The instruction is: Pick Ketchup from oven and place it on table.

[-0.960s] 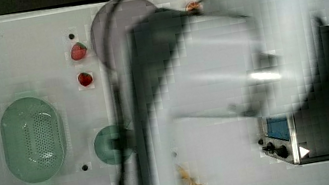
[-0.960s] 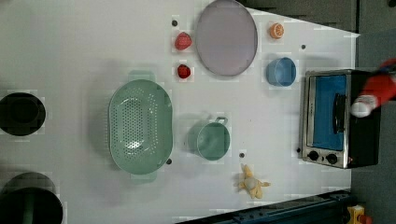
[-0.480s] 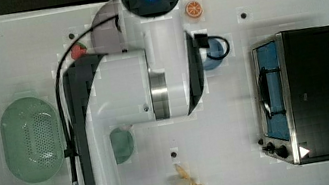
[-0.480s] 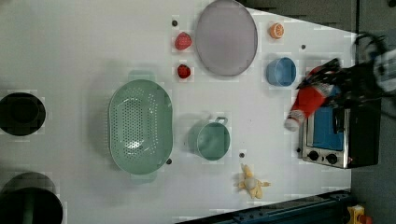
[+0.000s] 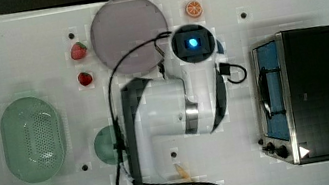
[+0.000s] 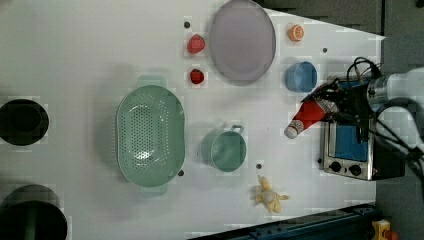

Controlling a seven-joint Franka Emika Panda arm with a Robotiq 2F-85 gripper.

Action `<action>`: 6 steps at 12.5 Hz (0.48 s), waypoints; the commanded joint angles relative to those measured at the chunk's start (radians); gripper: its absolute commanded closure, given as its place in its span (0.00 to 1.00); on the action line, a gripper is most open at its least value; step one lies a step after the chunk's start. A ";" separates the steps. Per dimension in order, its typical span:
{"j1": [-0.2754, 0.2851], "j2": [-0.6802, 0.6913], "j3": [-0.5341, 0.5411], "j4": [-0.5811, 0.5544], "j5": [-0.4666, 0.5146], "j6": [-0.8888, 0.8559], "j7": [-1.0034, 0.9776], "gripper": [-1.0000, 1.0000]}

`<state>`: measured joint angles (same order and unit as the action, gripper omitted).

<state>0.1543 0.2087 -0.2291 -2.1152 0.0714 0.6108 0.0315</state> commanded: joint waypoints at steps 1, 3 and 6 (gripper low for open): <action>-0.003 -0.012 0.019 -0.095 -0.001 0.104 0.028 0.36; -0.003 0.015 0.020 -0.140 -0.001 0.198 0.028 0.36; -0.003 0.069 0.020 -0.159 0.000 0.281 0.028 0.23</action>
<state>0.1420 0.3232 -0.2073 -2.2930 0.0799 0.8633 0.0318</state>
